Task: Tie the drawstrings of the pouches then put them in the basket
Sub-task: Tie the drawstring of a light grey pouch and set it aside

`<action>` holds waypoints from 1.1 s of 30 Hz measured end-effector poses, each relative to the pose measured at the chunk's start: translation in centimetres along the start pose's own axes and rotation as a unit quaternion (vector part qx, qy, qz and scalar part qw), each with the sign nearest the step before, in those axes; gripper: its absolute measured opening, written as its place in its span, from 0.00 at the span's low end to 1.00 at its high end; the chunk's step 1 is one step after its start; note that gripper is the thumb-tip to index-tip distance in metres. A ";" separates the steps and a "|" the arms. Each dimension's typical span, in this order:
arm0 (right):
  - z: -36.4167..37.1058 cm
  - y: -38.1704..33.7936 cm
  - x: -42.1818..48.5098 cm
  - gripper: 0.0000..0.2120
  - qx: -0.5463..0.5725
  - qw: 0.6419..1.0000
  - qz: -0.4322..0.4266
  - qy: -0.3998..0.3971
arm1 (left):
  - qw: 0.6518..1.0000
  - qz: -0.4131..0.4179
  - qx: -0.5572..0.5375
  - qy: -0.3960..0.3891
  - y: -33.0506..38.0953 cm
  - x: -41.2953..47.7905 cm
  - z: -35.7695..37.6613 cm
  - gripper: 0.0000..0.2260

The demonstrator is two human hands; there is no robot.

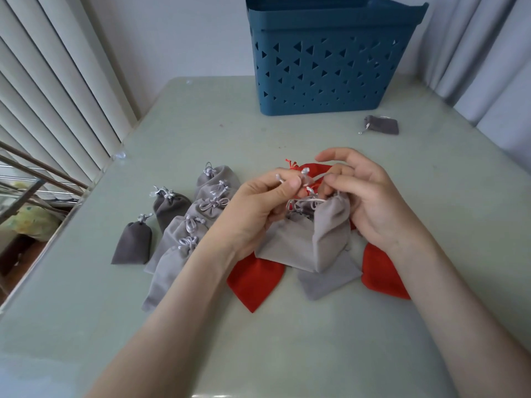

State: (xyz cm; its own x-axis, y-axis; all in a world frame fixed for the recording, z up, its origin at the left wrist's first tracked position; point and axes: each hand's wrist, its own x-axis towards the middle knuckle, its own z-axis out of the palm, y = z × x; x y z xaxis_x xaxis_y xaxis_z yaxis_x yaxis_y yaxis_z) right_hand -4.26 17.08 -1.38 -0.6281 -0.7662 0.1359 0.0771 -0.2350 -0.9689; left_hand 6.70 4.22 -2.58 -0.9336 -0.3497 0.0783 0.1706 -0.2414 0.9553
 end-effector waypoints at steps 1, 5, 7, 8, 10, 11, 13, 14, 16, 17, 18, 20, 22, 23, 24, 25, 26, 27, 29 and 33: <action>-0.2 -0.2 -0.1 0.14 -0.006 1.000 0.000 -0.003 | 1.000 0.002 0.013 0.012 0.1 0.0 0.1 0.04; -0.2 -0.6 -0.3 0.19 0.011 0.999 0.014 -0.041 | 0.989 0.036 0.125 0.074 -0.2 -0.3 0.1 0.04; -0.1 -0.7 -0.4 0.20 0.021 0.998 0.021 -0.057 | 0.964 0.073 0.225 0.124 -0.4 -0.4 0.3 0.03; -0.1 -0.6 -0.5 0.20 0.024 0.997 0.026 -0.064 | 0.945 0.090 0.276 0.152 -0.7 -0.3 0.3 0.06; 0.0 -0.5 -0.5 0.21 0.030 0.996 0.042 -0.078 | 0.896 0.127 0.378 0.196 -1.0 -0.3 0.7 0.11; 0.1 -0.3 -0.5 0.20 0.027 0.995 0.055 -0.081 | 0.874 0.147 0.413 0.210 -1.0 -0.4 0.8 0.12; 0.3 0.1 -0.4 0.19 0.007 0.995 0.073 -0.075 | 0.845 0.191 0.446 0.224 -1.2 -0.7 0.9 0.11; 0.4 0.3 -0.3 0.18 -0.003 0.995 0.075 -0.068 | 0.831 0.218 0.459 0.226 -1.3 -0.7 0.9 0.09; 0.8 0.7 -0.2 0.14 -0.024 0.995 0.067 -0.066 | 0.791 0.280 0.494 0.227 -1.5 -0.7 0.8 0.06; 1.0 0.9 -0.2 0.12 -0.037 0.995 0.058 -0.067 | 0.771 0.306 0.510 0.227 -1.6 -0.7 0.8 0.05; 1.1 1.0 -0.2 0.10 -0.051 0.996 0.049 -0.062 | 0.754 0.328 0.522 0.228 -1.7 -0.7 0.8 0.05; 1.3 1.1 -0.3 0.08 -0.080 0.996 0.033 -0.037 | 0.734 0.358 0.529 0.230 -1.7 -0.7 0.9 0.03; 1.3 1.1 -0.2 0.11 -0.118 0.993 0.014 -0.010 | 0.729 0.375 0.522 0.234 -1.8 -0.7 0.8 0.02; 1.2 1.2 -0.2 0.11 -0.146 0.989 0.002 0.000 | 0.729 0.378 0.520 0.236 -1.8 -0.7 0.7 0.02; 1.2 1.2 -0.2 0.11 -0.183 0.983 -0.014 0.008 | 0.729 0.378 0.518 0.239 -1.9 -0.6 0.6 0.02; 1.1 1.2 -0.2 0.11 -0.222 0.974 -0.031 0.017 | 0.727 0.376 0.521 0.242 -2.0 -0.6 0.6 0.03; 1.0 1.2 -0.2 0.10 -0.259 0.964 -0.046 0.029 | 0.725 0.371 0.525 0.247 -2.1 -0.5 0.5 0.03; 0.9 1.1 -0.1 0.09 -0.292 0.954 -0.059 0.042 | 0.726 0.362 0.528 0.251 -2.2 -0.5 0.5 0.04; 0.5 1.1 0.0 0.06 -0.342 0.934 -0.069 0.080 | 0.738 0.339 0.522 0.262 -2.0 -0.5 0.5 0.08; -1.7 1.0 0.7 0.11 -0.279 0.935 -0.025 0.217 | 0.787 0.276 0.456 0.312 -0.9 -0.8 0.1 0.05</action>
State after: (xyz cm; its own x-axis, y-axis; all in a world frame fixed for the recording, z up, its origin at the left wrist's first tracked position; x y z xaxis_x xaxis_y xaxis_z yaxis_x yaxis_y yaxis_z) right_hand -5.94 17.37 -2.61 -0.8844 -0.4193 0.2051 -0.3011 0.1767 -0.9371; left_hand 7.28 4.86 -3.48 -0.4120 -0.6179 0.6696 -0.0660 0.7532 0.6545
